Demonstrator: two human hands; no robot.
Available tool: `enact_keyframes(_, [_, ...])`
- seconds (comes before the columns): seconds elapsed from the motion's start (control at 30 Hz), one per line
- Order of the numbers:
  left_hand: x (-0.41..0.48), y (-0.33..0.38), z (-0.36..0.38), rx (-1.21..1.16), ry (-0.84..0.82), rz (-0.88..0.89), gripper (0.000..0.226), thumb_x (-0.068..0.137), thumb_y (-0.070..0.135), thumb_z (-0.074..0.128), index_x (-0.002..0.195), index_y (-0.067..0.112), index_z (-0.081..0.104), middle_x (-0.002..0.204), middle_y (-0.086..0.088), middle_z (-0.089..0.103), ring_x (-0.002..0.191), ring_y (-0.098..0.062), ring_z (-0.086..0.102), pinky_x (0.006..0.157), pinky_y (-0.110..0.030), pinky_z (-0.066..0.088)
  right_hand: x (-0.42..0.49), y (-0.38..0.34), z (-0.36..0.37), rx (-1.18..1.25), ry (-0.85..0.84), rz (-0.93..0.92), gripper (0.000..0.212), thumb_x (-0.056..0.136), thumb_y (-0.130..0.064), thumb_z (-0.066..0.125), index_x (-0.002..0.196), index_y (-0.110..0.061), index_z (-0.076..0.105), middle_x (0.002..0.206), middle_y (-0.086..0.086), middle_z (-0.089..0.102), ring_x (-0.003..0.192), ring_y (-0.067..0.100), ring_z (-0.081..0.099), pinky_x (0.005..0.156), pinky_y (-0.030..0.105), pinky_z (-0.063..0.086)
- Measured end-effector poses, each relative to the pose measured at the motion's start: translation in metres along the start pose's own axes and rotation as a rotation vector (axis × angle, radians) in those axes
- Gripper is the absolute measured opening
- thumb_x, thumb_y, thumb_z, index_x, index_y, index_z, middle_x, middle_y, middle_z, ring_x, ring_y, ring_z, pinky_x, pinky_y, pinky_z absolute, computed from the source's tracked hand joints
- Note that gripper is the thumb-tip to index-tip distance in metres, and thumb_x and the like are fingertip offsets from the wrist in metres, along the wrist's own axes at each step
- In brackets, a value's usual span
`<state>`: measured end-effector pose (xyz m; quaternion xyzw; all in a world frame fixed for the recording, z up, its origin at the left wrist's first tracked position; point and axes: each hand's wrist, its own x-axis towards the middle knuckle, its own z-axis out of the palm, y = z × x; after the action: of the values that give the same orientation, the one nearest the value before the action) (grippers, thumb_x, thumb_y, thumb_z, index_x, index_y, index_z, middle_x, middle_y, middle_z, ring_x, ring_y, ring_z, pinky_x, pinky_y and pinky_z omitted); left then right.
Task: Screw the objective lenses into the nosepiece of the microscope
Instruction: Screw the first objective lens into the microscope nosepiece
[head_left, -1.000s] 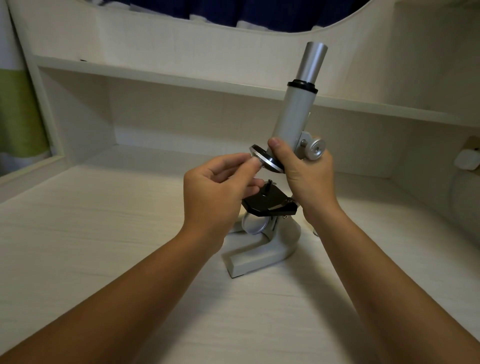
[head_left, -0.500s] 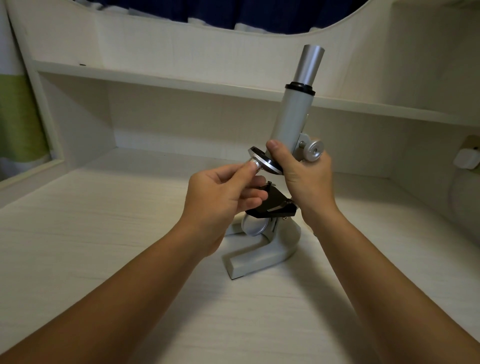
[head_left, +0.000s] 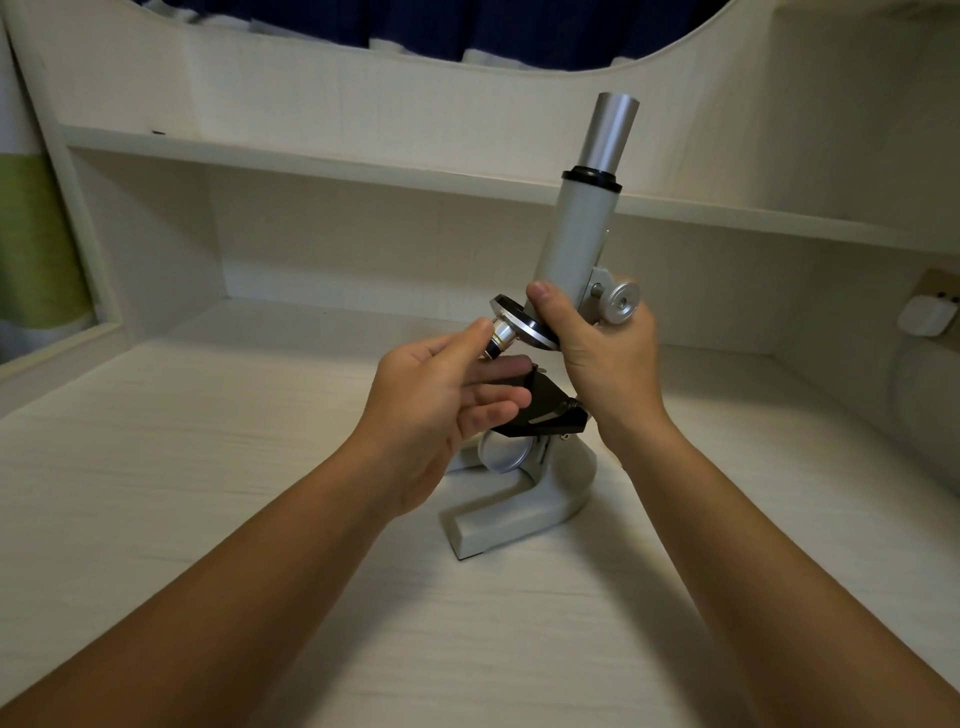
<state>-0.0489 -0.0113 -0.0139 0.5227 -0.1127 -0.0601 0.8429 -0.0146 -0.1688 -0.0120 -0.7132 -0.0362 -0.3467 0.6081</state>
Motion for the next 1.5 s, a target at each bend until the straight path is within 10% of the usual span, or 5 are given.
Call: enact_keyframes(1.5, [0.0051, 0.0013, -0.0093, 0.066, -0.014, 0.005, 0.027, 0.094, 0.025, 0.064, 0.1, -0.001, 0.069, 0.083, -0.015, 0.079, 0.038, -0.008, 0.056, 0.036, -0.016, 0.046, 0.0006, 0.0027, -0.0001, -0.002, 0.009, -0.009, 0.079, 0.062, -0.068, 0.079, 0.109, -0.006, 0.069, 0.102, 0.012, 0.078, 0.09, 0.023, 0.075, 0.081, 0.033, 0.06])
